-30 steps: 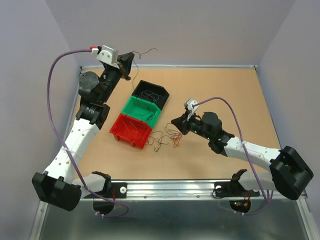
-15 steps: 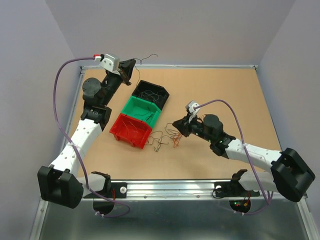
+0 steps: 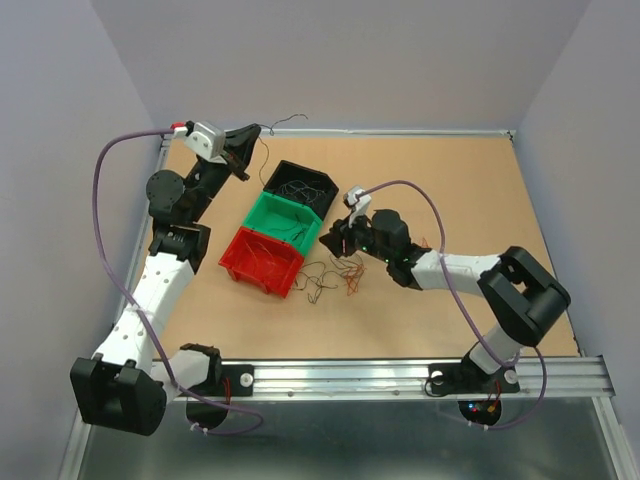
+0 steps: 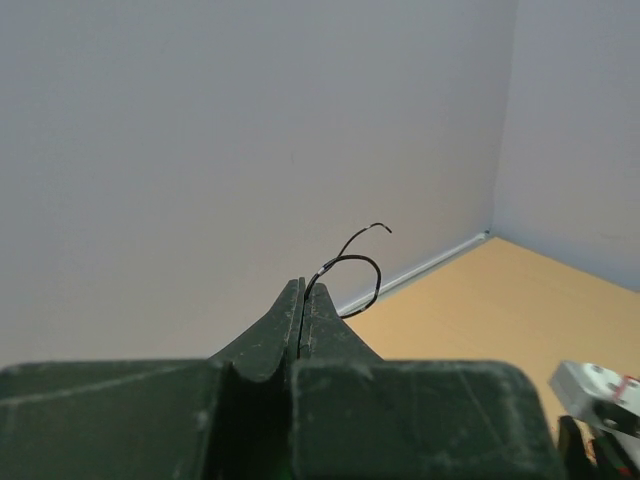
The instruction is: Untangle the cables
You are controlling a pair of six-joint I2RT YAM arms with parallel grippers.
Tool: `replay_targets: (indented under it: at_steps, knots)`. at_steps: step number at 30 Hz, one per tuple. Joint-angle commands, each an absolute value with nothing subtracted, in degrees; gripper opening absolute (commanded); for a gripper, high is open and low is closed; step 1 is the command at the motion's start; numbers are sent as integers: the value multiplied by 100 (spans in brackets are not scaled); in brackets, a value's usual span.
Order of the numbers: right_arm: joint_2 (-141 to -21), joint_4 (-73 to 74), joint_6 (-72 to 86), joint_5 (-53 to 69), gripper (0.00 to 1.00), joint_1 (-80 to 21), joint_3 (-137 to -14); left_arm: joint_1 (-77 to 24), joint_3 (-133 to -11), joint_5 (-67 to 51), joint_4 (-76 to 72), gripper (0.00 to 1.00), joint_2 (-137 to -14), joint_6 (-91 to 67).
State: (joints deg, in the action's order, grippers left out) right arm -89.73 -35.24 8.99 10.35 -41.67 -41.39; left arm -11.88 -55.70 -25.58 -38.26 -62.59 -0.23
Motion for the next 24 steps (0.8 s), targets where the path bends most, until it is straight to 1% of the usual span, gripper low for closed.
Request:
replay_targets:
  at_steps: [1,2,3,6,11,16,18,20,21,24]
  knots:
    - [-9588,-4368,1151,238,50,-4192,-5052,-1187,-5520,-3076,-4078,0,-5863,18]
    - [-9832,-4377,1099,37,54,-4192,-5323,-1187,-5389,-3076,-4087,0,-5749,18]
    - [-9948,-4377,1046,35,54,-4192,-5439,-1187,-5301,-3085,-4130,0,-5748,26]
    - [-10353,-4351,923,-656,59,-4192,-5834,-1187,-5063,-3155,-4263,0,-5485,26]
    - [-10889,-4245,1493,-843,59,-4025,-6362,-1187,-4834,-3146,-4297,0,-5247,18]
    - [-11319,-3982,1362,-993,60,-4034,-6750,-1187,-4632,-3112,-4324,0,-5256,-106]
    - [-11390,-3973,1336,-1002,56,-4025,-6820,-1187,-4579,-3085,-4351,0,-5256,-79]
    - [-11443,-3973,1345,-818,49,-4025,-6838,-1187,-4562,-2989,-4359,0,-5273,-27]
    - [-11452,-3973,1371,-722,36,-4025,-6829,-1187,-4553,-2927,-4351,0,-5273,-26]
    - [-11435,-4008,1389,-642,22,-4025,-6794,-1187,-4535,-2611,-4342,0,-5274,104]
